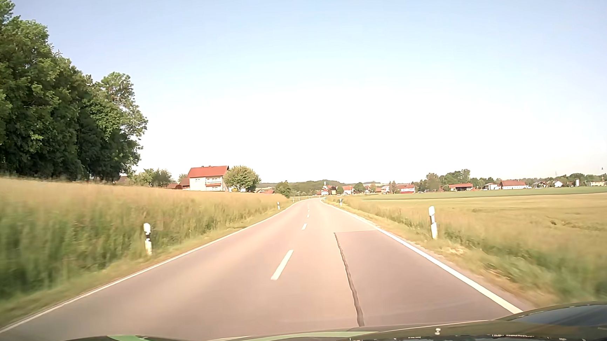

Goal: Follow the waypoints while adhering to traffic rules and regulations

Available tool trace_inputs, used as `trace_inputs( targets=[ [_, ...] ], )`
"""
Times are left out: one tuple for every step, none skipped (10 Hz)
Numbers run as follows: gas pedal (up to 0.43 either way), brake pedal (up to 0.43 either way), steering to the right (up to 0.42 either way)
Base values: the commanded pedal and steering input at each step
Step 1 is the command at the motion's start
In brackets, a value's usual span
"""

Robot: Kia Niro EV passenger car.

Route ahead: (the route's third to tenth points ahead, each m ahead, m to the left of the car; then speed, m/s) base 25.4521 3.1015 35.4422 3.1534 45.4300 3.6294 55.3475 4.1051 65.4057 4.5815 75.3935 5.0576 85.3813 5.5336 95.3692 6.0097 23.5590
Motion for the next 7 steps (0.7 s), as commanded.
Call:
trace_inputs(
  targets=[
    [0.157, 0.0, -0.008],
    [0.157, 0.0, -0.007],
    [0.157, 0.0, -0.008],
    [0.138, 0.0, -0.007],
    [0.13, 0.0, -0.007],
    [0.138, 0.0, -0.007],
    [0.138, 0.0, -0.007]
  ],
)
